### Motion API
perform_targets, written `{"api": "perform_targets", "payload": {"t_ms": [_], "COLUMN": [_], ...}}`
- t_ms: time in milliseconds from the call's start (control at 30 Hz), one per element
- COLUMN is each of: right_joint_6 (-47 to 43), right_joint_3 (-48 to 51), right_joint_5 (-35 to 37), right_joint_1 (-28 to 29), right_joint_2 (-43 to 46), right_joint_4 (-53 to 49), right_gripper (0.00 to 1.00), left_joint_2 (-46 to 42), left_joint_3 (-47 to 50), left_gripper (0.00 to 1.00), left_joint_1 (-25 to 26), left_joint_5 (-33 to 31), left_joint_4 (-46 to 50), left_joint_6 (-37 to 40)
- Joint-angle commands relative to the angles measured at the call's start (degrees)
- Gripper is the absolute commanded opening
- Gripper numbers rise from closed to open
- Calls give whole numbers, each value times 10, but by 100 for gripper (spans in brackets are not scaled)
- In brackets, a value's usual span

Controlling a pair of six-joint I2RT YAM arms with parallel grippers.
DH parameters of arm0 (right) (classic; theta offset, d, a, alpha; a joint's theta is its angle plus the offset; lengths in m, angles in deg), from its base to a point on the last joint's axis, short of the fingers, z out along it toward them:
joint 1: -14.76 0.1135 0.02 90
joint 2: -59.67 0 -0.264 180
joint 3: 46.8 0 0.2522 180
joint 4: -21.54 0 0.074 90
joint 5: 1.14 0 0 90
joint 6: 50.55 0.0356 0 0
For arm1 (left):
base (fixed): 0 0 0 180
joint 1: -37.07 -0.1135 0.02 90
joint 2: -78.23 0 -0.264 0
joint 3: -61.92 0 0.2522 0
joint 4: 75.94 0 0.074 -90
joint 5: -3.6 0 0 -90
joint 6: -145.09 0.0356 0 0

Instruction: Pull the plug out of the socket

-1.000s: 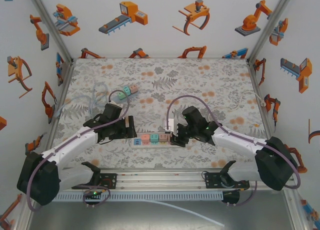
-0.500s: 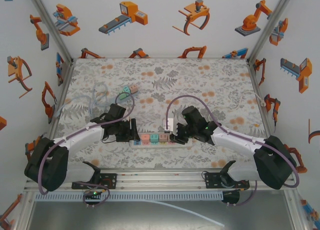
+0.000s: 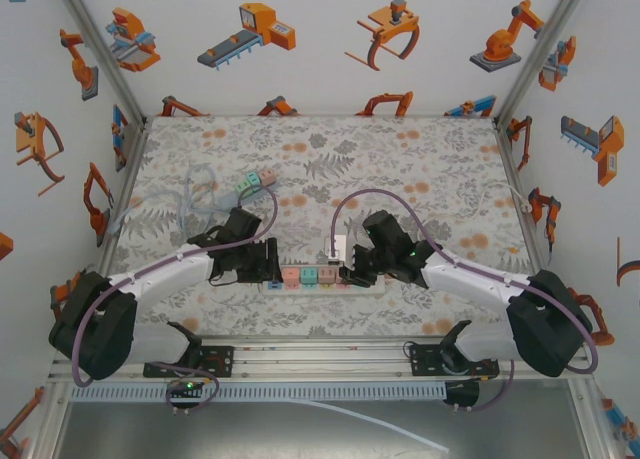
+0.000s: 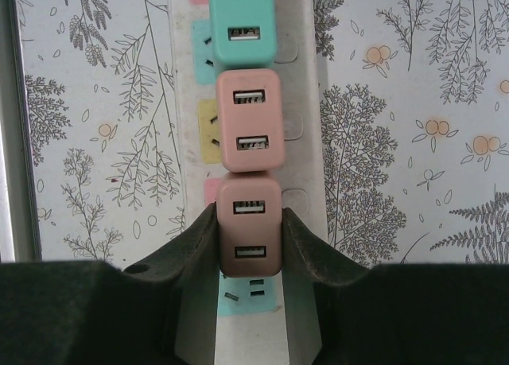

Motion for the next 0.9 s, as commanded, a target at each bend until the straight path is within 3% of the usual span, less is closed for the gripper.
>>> {"api": "perform_targets", "payload": {"t_ms": [0, 633, 867], "right_joint_6": [15, 37, 134], "right_joint_3": [-33, -29, -28], "right_joint_5": [-7, 3, 69], "right_joint_1": [4, 4, 4], "right_joint_2": [23, 81, 117], "right_joint_4": [13, 26, 57], "right_gripper": [11, 5, 6], "left_joint_2": [32, 31, -23], "left_joint_3": [23, 19, -15], "left_gripper": [53, 51, 53], "left_joint_1": [12, 21, 20], "left_joint_5": [-60, -98, -80], "left_joint_4": [55, 75, 84], "left_joint_6": [7, 0, 3]}}
